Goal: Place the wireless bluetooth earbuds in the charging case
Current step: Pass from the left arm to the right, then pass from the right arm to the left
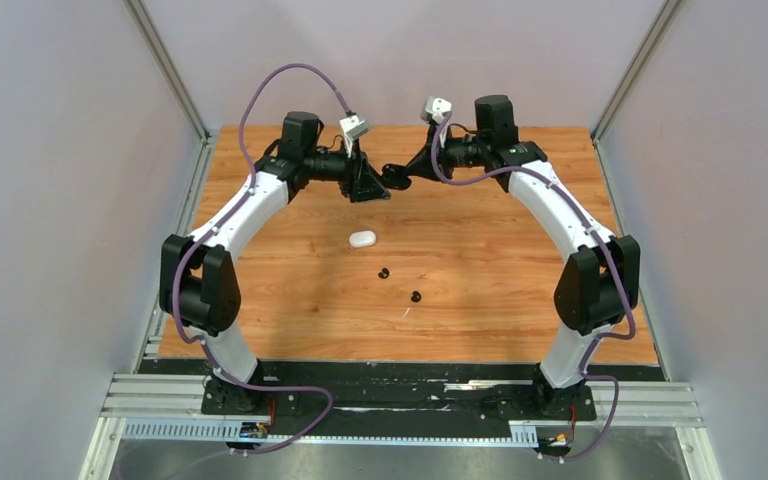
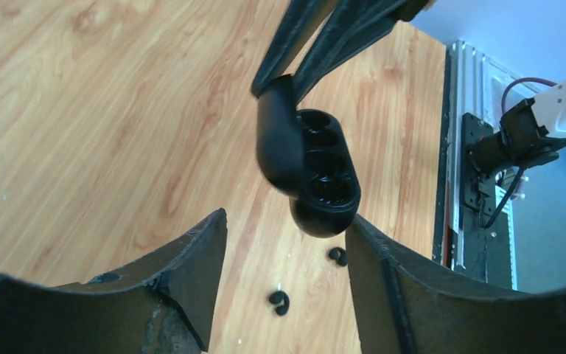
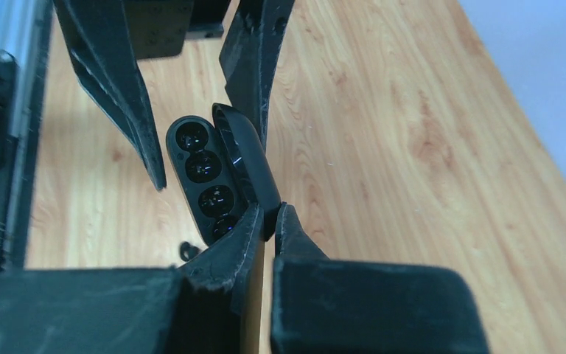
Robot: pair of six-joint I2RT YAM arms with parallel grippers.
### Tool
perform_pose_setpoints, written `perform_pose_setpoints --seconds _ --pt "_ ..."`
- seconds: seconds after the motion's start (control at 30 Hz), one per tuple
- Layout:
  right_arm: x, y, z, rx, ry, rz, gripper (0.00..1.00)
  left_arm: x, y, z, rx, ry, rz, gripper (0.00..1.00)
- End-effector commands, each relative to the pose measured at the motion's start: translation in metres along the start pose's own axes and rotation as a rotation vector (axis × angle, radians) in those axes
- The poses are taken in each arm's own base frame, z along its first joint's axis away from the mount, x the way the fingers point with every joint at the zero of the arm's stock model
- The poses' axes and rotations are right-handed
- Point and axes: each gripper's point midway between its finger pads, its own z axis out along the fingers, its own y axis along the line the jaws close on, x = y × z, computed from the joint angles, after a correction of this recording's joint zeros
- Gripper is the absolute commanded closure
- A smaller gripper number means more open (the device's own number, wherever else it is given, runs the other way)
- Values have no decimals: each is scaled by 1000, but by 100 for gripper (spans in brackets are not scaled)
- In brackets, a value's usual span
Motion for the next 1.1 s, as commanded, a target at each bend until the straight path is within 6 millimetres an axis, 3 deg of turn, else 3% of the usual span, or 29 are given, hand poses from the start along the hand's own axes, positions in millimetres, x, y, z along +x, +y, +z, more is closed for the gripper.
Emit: perform_pose_setpoints --seconds 0.0,0.17,0.37,0.67,1.07 --pt "-23 6 -16 55 30 -375 100 -17 -22 -31 -64 89 65 32" --pt "-9 14 -10 42 103 -527 100 -30 -30 -42 -81 116 64 30" --pt "3 26 5 -5 178 -625 100 -45 -17 -37 -109 130 3 35" --pt "4 35 20 -19 234 -567 100 -35 -10 -24 -124 197 -32 38" --pt "1 33 26 1 234 -500 100 -10 -18 -21 -80 283 -53 40"
